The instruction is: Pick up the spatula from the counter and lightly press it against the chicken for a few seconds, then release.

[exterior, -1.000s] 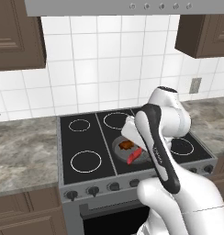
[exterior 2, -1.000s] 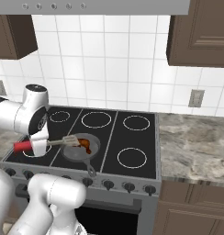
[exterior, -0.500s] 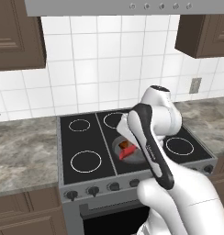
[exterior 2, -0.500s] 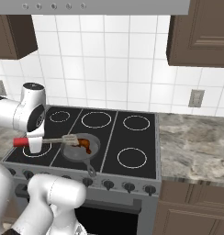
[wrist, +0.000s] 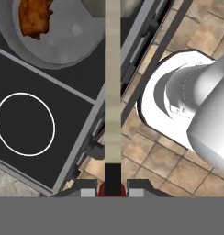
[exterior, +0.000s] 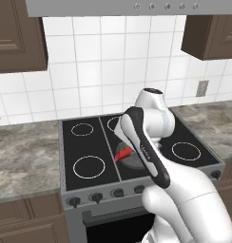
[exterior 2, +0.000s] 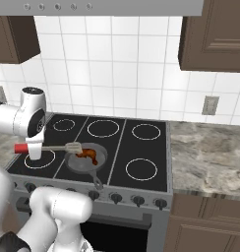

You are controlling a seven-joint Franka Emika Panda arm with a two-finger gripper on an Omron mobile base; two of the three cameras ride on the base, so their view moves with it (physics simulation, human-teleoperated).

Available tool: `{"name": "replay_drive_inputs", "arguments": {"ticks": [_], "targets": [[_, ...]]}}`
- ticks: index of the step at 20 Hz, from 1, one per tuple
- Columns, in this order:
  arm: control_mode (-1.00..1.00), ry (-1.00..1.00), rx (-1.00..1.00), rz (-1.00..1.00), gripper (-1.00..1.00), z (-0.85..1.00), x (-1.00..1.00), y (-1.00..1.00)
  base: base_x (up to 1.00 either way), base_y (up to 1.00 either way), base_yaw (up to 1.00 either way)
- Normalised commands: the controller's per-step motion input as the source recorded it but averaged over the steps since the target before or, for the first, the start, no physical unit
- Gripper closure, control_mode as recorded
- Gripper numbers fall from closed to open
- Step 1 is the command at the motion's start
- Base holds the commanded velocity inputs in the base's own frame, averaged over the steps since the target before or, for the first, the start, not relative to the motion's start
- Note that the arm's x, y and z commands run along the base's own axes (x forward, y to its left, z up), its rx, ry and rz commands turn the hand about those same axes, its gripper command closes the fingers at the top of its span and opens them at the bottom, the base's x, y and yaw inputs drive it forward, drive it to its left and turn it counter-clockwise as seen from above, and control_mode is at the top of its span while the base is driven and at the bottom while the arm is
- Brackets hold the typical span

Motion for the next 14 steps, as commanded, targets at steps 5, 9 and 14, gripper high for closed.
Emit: {"name": "replay_drive_inputs", "arguments": {"ticks": [5,9,14], "targets": [[-1.0,0.0,-0.06,-0.04,1.0,-0.12,0.17,0.14,0.0,0.0,0.0],[-1.0,0.0,-0.04,-0.04,1.0,-0.09,0.15,0.1,0.0,0.0,0.0],[-1.0,0.0,0.0,-0.04,1.0,-0.01,0.21,0.04,0.0,0.0,0.0]]}}
